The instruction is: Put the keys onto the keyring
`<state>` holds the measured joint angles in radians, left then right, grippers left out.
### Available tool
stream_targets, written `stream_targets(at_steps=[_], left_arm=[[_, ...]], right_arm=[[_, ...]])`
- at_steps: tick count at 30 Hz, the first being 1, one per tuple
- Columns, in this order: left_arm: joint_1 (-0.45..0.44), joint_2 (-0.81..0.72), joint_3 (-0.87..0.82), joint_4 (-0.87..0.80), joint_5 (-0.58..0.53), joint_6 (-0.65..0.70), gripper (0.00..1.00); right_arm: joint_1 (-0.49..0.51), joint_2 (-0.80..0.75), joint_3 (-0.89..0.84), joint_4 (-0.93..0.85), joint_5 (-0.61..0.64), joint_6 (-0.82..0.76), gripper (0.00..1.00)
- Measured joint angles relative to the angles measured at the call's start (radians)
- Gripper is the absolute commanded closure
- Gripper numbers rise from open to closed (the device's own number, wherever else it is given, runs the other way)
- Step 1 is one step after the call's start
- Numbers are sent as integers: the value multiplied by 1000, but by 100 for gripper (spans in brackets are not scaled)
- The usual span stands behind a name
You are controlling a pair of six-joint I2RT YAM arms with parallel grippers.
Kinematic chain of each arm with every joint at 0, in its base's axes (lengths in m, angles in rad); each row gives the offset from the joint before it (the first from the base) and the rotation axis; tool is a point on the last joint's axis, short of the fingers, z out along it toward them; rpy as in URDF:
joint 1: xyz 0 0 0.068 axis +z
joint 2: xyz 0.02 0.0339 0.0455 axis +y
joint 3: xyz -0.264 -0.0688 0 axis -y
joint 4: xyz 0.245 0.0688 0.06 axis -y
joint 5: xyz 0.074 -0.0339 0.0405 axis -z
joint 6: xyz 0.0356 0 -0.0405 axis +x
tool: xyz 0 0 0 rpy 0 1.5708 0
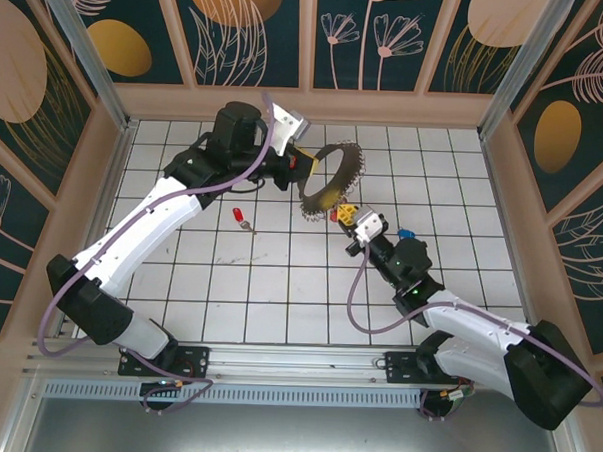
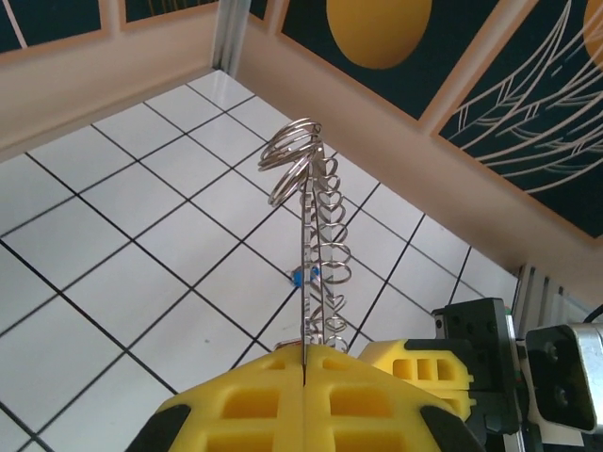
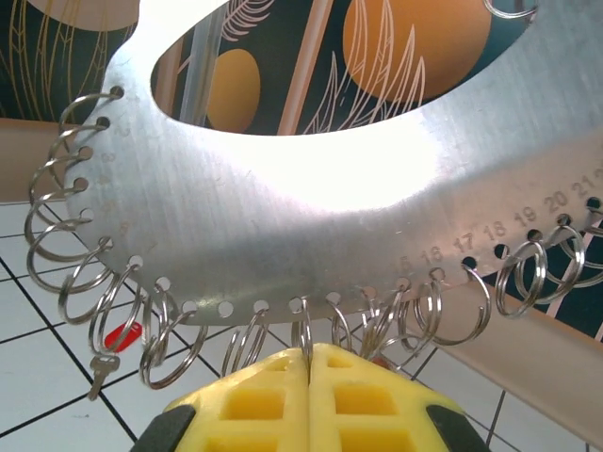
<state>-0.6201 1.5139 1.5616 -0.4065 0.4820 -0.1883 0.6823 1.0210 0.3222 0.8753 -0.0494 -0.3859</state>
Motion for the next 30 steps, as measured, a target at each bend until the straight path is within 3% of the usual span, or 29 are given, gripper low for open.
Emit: stream_targets(at_steps=[5, 12, 18, 24, 30], left_arm=[[21, 6, -93, 95, 11, -133, 99], [91, 5, -295, 262, 72, -312, 88], [111, 8, -384, 328, 77, -349, 80], [112, 43, -468, 394, 59, -364, 74], [112, 85, -543, 422, 47, -367, 70]], right_arm=[[-72, -13, 0, -74, -122, 43, 100], [-179, -10, 22, -208, -336, 99, 100], [-238, 28, 96, -342, -494, 120, 100], [-255, 54, 122, -414, -551, 132, 100], [-257, 92, 143, -468, -521, 129, 100]])
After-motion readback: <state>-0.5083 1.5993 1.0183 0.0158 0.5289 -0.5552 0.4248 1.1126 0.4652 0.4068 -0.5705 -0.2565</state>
